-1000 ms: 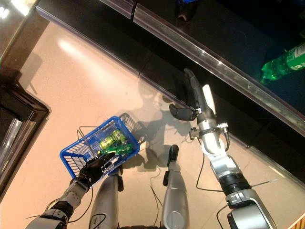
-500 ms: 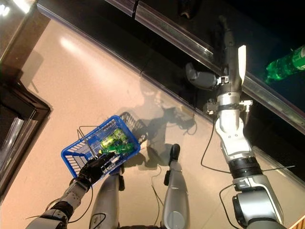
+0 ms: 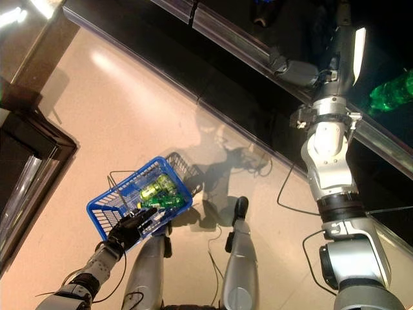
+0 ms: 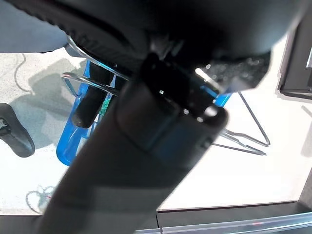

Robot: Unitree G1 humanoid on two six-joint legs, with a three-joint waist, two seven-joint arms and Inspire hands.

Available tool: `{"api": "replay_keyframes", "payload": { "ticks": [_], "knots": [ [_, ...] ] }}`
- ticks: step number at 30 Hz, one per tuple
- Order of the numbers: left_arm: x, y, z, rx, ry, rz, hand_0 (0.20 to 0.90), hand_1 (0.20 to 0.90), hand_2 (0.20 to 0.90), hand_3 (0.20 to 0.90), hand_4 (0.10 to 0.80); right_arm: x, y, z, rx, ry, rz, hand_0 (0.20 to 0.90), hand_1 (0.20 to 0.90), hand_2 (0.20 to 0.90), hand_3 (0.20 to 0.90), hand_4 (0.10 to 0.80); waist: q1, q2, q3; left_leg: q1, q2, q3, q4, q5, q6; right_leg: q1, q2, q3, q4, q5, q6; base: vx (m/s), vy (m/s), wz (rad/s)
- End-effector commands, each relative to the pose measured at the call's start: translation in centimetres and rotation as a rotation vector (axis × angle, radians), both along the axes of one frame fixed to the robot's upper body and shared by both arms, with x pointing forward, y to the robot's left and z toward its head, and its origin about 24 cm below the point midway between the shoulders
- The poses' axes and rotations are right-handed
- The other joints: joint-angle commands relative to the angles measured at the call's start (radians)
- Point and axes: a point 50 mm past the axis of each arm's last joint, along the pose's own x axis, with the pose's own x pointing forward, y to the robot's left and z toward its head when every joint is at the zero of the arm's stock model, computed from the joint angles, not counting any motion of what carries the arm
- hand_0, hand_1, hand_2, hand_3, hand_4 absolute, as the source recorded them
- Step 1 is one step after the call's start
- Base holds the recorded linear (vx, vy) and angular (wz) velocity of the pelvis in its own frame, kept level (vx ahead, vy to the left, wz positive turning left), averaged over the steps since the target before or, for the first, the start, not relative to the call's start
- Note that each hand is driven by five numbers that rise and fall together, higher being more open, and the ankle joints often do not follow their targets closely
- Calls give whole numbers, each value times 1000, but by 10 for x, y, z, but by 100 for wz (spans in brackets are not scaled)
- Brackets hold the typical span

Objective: Pick up the drink and place into the basket.

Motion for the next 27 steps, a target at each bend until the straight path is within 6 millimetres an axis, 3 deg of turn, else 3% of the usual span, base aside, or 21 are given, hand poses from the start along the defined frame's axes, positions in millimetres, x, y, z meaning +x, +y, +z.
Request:
{"api": "replay_keyframes", "payload": {
  "ticks": [1,10,27],
  "knots": [
    [-20,32,2,59,-56,-4,300,300,300,200,100,-24,-11,79,-31,-259,10,900,900,900,900,800,12,28,-42,-11,22,4,40,2,41,37,-67,17,68,-100,14,0,0,0],
    [-21,38,4,81,-44,-33,300,300,300,200,100,-8,-24,89,49,-164,13,900,900,900,900,800,38,27,-41,-10,24,-4,43,5,41,46,-69,3,70,-101,12,14,-18,2],
    [-21,44,6,103,-41,-56,300,300,300,200,100,4,-35,98,127,-72,-9,900,900,900,900,800,69,38,-36,-5,15,-13,25,15,45,47,-76,-8,73,-99,14,11,-5,1]
  ]
}}
